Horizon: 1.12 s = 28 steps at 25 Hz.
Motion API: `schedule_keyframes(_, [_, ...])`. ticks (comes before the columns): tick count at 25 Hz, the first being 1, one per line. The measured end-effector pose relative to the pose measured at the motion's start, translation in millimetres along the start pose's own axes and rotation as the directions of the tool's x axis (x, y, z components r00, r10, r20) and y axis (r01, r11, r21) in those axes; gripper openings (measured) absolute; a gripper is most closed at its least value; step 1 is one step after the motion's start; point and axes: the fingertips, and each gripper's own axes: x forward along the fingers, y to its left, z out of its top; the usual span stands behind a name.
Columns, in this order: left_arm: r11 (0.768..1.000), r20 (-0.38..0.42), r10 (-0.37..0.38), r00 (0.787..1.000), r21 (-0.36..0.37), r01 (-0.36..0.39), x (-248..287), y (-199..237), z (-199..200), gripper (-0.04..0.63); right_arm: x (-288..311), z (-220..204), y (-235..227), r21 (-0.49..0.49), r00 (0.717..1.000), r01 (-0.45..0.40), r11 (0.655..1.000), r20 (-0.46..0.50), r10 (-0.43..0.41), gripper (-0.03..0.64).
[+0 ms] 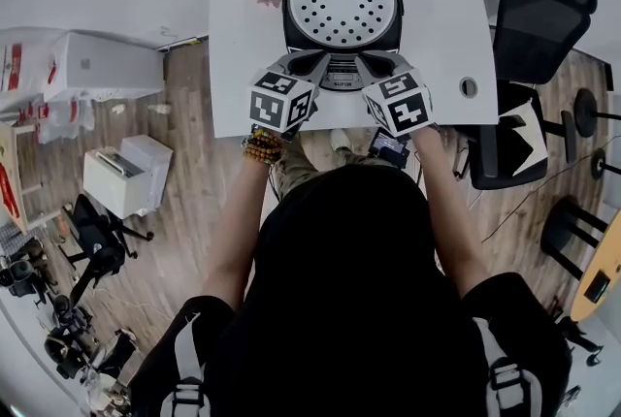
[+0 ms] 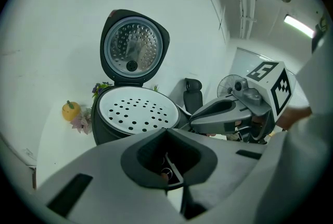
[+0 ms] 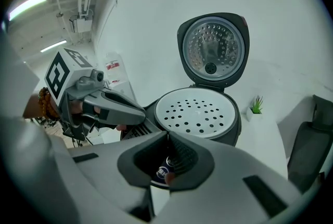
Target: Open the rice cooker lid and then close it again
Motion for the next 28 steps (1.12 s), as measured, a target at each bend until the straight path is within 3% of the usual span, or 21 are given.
schedule_keyframes(6, [1.0, -0.001, 0.003, 1.0, 0.008, -0.003, 0.6, -1.1, -1.1, 0.024, -0.5, -1.5, 1.9, -0.049, 0.999, 0.048, 0.998, -0.004, -0.048, 0.029])
schedule_keyframes(18, [1.0, 0.006, 0.008, 1.0, 0.01, -0.008, 0.2, -0.3, -1.6, 0.023, 0.3, -2.8, 1.9, -0.043, 0.999, 0.047, 0.998, -0.002, -0.048, 0.029])
schedule_keyframes(28, [1.0, 0.039, 0.007, 0.999, 0.013, -0.008, -0.3, -0.7, 1.7, 0.025, 0.3, 1.6, -1.6, -0.052, 0.994, -0.11, 0.993, -0.032, 0.108, 0.031])
